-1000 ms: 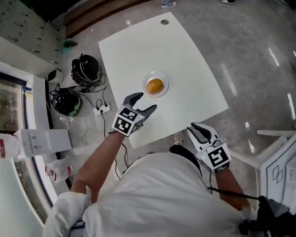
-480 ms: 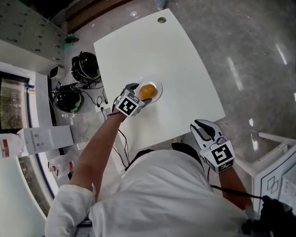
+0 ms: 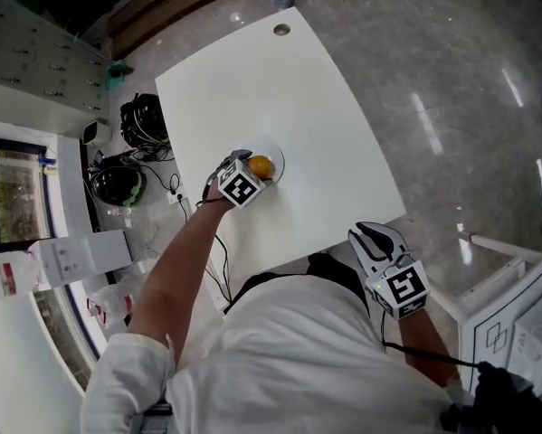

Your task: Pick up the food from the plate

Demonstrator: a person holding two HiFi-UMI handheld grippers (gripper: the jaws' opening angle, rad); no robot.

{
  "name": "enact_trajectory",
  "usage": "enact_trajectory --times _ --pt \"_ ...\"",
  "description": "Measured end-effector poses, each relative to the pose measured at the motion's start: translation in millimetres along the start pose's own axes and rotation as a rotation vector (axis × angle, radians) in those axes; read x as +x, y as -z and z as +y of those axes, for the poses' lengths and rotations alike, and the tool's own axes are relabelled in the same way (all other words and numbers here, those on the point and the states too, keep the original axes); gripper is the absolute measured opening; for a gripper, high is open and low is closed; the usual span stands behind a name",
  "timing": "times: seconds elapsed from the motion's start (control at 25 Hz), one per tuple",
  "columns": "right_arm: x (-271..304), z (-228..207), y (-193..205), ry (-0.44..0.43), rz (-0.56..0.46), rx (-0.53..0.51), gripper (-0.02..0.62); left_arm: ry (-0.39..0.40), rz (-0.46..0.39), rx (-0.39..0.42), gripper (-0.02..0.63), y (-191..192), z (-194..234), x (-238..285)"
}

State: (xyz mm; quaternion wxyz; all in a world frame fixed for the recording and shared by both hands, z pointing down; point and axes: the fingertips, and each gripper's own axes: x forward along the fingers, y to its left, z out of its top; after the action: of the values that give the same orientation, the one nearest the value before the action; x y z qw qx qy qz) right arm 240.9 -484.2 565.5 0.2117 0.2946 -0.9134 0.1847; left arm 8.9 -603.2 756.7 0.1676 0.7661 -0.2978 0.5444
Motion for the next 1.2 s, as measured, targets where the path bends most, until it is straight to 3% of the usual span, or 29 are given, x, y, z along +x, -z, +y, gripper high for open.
enact_trajectory --times 0.16,0.48,0.88,1.2 --pt "2 -1 8 -0.009 0.008 0.003 0.075 -0.023 0.02 0.012 0.367 0 -1 8" --pt "21 6 -14 -0.058 -0.009 -0.038 0.071 -0.03 -0.115 -0.087 0.364 -22 6 -37" --pt "62 61 -55 -0.145 -0.019 -0.172 0.069 -0.051 -0.34 -0.223 0.364 -15 -2 -151" --pt "85 116 -74 -0.171 -0.031 -0.236 0.069 -0.057 -0.512 -0.309 0.362 15 -20 -239"
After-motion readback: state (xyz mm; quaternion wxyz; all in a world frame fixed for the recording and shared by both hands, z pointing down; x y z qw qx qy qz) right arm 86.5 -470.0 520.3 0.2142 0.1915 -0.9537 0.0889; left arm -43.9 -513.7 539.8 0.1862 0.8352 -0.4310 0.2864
